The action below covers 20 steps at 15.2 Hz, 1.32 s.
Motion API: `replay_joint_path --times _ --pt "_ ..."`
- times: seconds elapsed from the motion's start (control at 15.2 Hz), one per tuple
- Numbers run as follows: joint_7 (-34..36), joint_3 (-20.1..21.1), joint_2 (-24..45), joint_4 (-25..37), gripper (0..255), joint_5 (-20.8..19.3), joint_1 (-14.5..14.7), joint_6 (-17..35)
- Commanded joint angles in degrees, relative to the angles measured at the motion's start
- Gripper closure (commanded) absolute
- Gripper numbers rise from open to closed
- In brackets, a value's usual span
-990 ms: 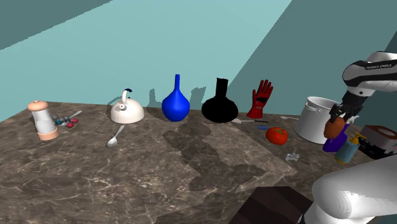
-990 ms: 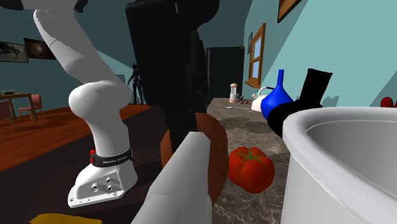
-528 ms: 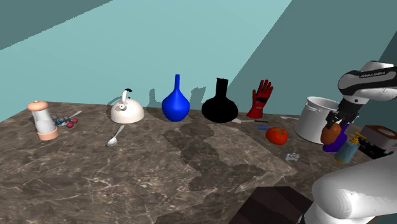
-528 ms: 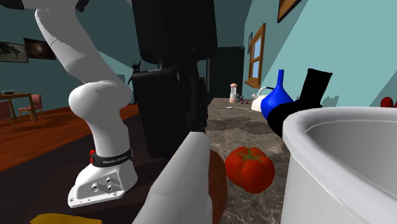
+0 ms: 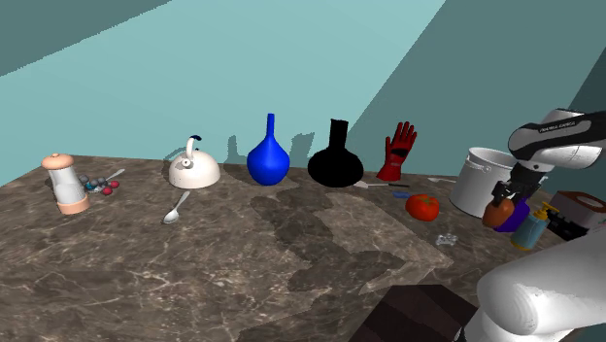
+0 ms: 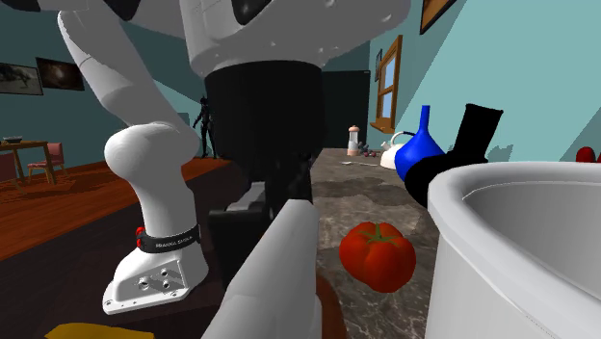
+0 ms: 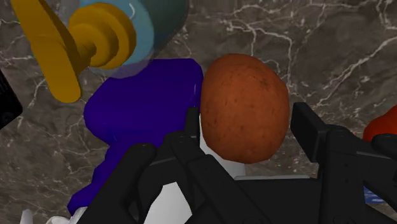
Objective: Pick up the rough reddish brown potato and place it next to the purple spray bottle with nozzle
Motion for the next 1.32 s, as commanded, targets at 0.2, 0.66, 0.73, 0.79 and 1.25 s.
replay_joint_path --times 0.2,0.66,0.73,0.79,1.25 --pt "-0.57 -2.14 2.28 -2.36 255 0.51 0.94 4.53" --pt "-2.34 -5.81 6.48 -5.14 255 2.43 3.04 11.10" --pt "-2.71 -6.40 7.19 -5.49 255 2.88 3.45 12.07" --pt "-3.12 -7.03 7.93 -5.84 255 3.39 3.90 13.05" --pt "-3.45 -7.39 8.46 -6.06 255 3.81 4.16 13.71"
